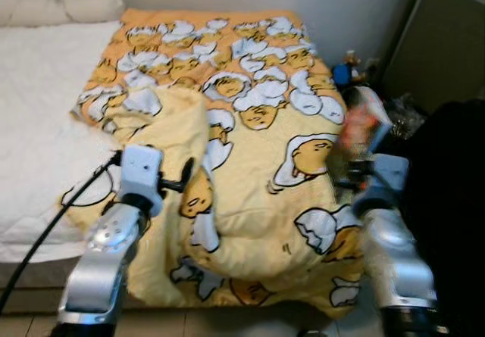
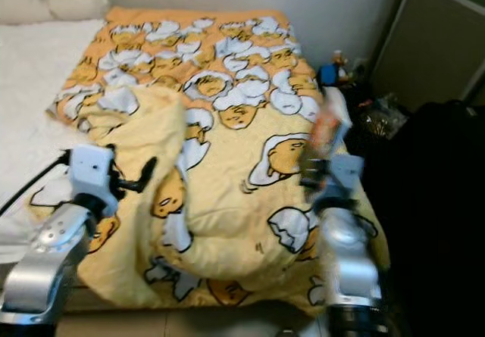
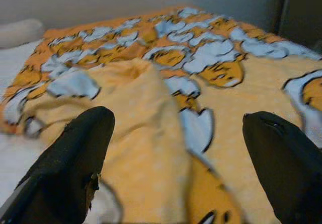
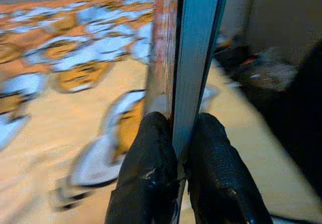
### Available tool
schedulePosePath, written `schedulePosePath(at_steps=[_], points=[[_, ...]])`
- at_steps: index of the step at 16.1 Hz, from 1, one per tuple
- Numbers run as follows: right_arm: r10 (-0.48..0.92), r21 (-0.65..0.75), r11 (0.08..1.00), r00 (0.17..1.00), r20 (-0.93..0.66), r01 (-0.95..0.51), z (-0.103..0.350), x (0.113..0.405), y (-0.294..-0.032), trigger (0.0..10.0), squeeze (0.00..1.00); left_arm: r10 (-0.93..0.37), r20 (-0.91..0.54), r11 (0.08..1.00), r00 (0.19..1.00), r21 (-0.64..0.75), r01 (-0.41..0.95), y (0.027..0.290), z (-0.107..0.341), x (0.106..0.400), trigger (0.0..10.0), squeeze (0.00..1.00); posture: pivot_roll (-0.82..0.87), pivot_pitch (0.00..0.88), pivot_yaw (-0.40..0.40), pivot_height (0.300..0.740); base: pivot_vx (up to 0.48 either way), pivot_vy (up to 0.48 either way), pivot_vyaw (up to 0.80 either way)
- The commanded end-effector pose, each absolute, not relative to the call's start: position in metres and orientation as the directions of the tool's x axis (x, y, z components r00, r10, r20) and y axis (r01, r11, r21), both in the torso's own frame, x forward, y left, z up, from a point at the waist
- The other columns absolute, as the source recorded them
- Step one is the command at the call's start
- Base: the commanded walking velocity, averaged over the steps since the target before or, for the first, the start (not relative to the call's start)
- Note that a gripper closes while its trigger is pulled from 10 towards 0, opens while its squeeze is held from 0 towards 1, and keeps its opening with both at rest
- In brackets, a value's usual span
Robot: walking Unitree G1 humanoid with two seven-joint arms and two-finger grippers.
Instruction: Clean up the room
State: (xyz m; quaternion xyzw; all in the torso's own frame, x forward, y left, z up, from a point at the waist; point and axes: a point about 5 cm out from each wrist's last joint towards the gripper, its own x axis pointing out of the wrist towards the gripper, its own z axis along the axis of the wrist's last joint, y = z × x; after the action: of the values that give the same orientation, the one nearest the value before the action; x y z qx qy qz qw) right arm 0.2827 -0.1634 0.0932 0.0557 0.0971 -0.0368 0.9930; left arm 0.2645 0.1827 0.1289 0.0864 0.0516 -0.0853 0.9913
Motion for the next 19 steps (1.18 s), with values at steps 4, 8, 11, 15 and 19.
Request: schedulePosePath(at_steps=[4, 8, 11, 15, 19], points=[[-0.074, 0.097, 0.991, 0.985, -0.155, 0.090, 0.105, 0.288, -0.168, 10.0, 0.00, -0.165, -0.115, 0.970, 0.980, 0.159, 0.182, 0.179, 0.130, 0.267, 10.0, 0.00, 0.00, 0.000, 0.026, 0.740, 0.000, 0.394, 0.00], [-0.071, 0.114, 0.989, 0.984, -0.165, 0.091, 0.104, 0.289, -0.167, 10.0, 0.00, -0.163, -0.115, 0.971, 0.980, 0.159, 0.180, 0.181, 0.130, 0.267, 10.0, 0.00, 0.01, 0.000, 0.026, 0.740, 0.000, 0.398, -0.60], [-0.070, 0.110, 0.990, 0.984, -0.162, 0.088, 0.104, 0.290, -0.166, 10.0, 0.00, -0.160, -0.113, 0.971, 0.981, 0.159, 0.177, 0.182, 0.131, 0.268, 10.0, 0.00, 0.01, 0.000, 0.026, 0.740, 0.000, 0.405, -0.80], [-0.044, 0.079, 0.995, 0.989, -0.141, 0.056, 0.108, 0.291, -0.162, 10.0, 0.00, -0.151, -0.109, 0.973, 0.983, 0.158, 0.167, 0.184, 0.132, 0.270, 10.0, 0.00, 0.01, 0.000, 0.027, 0.740, 0.000, 0.404, -0.33], [-0.016, 0.042, 0.999, 0.992, -0.126, 0.021, 0.111, 0.293, -0.158, 10.0, 0.00, -0.138, -0.105, 0.976, 0.985, 0.156, 0.153, 0.186, 0.133, 0.272, 10.0, 0.00, 0.01, 0.000, 0.028, 0.740, 0.000, 0.404, 0.00]])
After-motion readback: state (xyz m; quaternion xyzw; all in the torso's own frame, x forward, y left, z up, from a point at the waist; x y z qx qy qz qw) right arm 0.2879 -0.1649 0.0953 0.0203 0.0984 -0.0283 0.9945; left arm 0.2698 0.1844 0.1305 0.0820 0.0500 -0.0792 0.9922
